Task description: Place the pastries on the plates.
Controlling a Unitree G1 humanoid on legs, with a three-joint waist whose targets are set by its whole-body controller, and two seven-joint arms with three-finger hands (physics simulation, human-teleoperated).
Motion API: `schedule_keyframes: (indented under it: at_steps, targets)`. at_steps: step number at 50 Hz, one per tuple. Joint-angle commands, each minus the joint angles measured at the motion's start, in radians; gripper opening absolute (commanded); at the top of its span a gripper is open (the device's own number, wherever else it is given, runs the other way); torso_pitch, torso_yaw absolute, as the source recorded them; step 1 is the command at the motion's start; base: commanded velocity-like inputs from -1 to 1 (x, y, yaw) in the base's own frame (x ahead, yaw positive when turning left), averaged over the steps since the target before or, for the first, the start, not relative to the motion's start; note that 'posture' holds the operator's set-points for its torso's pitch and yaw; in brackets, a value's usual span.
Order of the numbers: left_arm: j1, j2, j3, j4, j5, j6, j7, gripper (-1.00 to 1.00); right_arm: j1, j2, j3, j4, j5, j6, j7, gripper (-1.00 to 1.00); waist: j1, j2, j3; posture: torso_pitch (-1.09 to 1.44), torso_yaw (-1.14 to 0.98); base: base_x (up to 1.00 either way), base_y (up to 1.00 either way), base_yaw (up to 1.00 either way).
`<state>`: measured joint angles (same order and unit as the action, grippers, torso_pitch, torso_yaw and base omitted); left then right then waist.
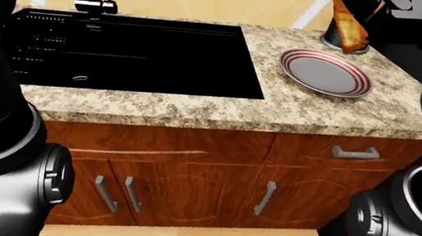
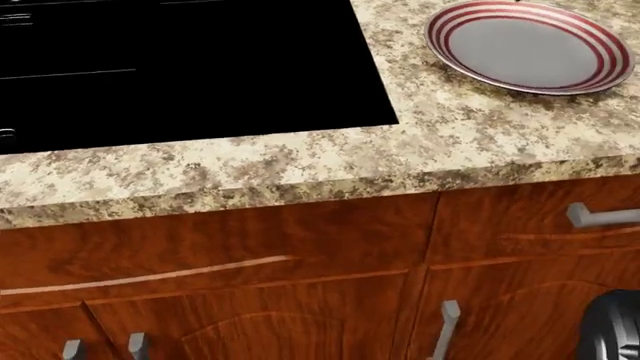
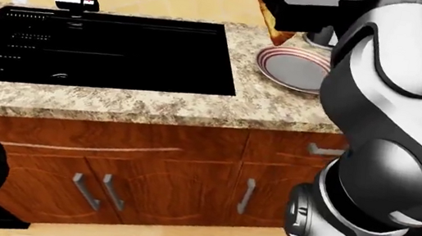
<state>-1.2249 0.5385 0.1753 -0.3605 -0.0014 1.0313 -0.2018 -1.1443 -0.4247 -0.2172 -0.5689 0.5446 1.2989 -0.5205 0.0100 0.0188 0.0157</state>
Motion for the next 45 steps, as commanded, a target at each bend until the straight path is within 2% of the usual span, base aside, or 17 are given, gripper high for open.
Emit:
schedule_keyframes:
  at_steps: [1,2,3,6,10,13,14,15,17,22,24,27,32,33,35,41,45]
  targets:
    - [-0.024,0.015,0.022,-0.013,0.012,-0.023,0.012,1.0,-0.032,0.014,-0.017,-0.023,-0.003,-0.029,0.004,-1.0,-0.001,0.003,-0.033,-0.14,0.0,0.0,0.0,0.0]
    - [-0.024,0.015,0.021,-0.012,0.012,-0.025,0.012,1.0,-0.03,0.014,-0.02,-0.025,-0.001,-0.026,0.005,-1.0,0.001,-0.001,-0.022,-0.14,0.0,0.0,0.0,0.0]
    - [-0.023,0.014,0.02,-0.011,0.012,-0.026,0.012,1.0,-0.03,0.015,-0.021,-0.028,0.0,-0.024,0.005,-1.0,-0.003,-0.009,-0.038,-0.14,0.0,0.11,-0.03,0.0]
    - [-0.02,0.013,0.018,-0.008,0.015,-0.031,0.012,1.0,-0.028,0.015,-0.021,-0.03,0.0,-0.027,0.005,-1.0,-0.002,0.007,0.006,-0.14,0.0,0.31,-0.2,0.0]
    - [-0.016,0.012,0.018,-0.009,0.019,-0.034,0.012,1.0,-0.031,0.016,-0.021,-0.027,0.003,-0.031,0.002,-1.0,0.005,-0.002,-0.022,-0.14,0.0,0.38,-0.26,0.0]
    - [-0.015,0.013,0.018,-0.008,0.02,-0.036,0.009,1.0,-0.035,0.013,-0.021,-0.025,0.002,-0.029,0.004,-1.0,0.021,-0.043,-0.021,-0.14,0.0,0.39,-0.26,0.0]
    - [-0.016,0.014,0.019,-0.006,0.02,-0.037,0.008,1.0,-0.039,0.013,-0.023,-0.027,0.005,-0.023,0.003,-1.0,0.024,-0.067,-0.024,-0.14,0.0,0.39,-0.26,0.0]
    - [-0.016,0.015,0.017,-0.004,0.022,-0.04,0.007,1.0,-0.04,0.011,-0.019,-0.021,0.003,-0.029,0.005,-1.0,0.024,-0.113,-0.034,-0.14,0.0,0.4,-0.27,0.0]
    - [-0.022,0.013,0.019,0.002,0.022,-0.041,0.006,1.0,-0.049,0.01,-0.025,-0.022,0.007,-0.019,0.004,-1.0,0.028,-0.09,-0.013,-0.14,0.0,0.39,-0.26,0.0]
    - [-0.029,0.019,0.018,0.001,0.023,-0.035,0.0,1.0,-0.049,-0.002,0.001,-0.005,-0.012,-0.04,0.019,-1.0,0.015,-0.044,-0.033,-0.14,0.0,0.38,-0.21,0.0]
    - [-0.032,0.017,0.017,0.004,0.023,-0.037,0.0,1.0,-0.049,-0.004,0.007,-0.003,-0.022,-0.04,0.028,-1.0,0.016,-0.06,-0.044,-0.14,0.0,0.21,0.0,0.0]
    - [-0.032,0.015,0.017,0.003,0.025,-0.036,-0.002,1.0,-0.044,-0.001,0.013,-0.001,-0.042,-0.045,0.044,-1.0,0.007,-0.048,-0.045,-0.14,0.0,0.22,0.0,0.0]
    - [-0.027,0.014,0.017,-0.004,0.028,-0.033,-0.002,1.0,-0.037,0.018,-0.009,-0.022,-0.051,-0.031,0.049,-1.0,-0.008,0.032,-0.057,-0.14,0.0,0.25,0.0,0.0]
    - [-0.025,0.013,0.018,-0.004,0.029,-0.033,-0.001,1.0,-0.036,0.017,-0.013,-0.029,-0.049,-0.024,0.049,-1.0,-0.003,-0.005,-0.052,-0.14,0.0,0.31,0.0,0.0]
    - [-0.018,0.011,0.018,-0.008,0.031,-0.035,-0.001,1.0,-0.034,0.024,-0.026,-0.042,-0.041,-0.014,0.045,-1.0,-0.006,0.038,-0.021,-0.14,0.0,0.34,-0.02,0.0]
    - [-0.013,0.013,0.021,-0.018,0.033,-0.03,-0.003,1.0,-0.035,0.027,-0.034,-0.045,-0.029,-0.014,0.031,-1.0,-0.01,0.048,-0.043,-0.14,0.0,0.28,-0.26,0.0]
    - [-0.012,0.015,0.024,-0.022,0.032,-0.027,-0.002,1.0,-0.038,0.023,-0.028,-0.038,-0.022,-0.019,0.023,-1.0,-0.016,0.029,-0.054,-0.14,0.0,0.08,-0.44,0.0]
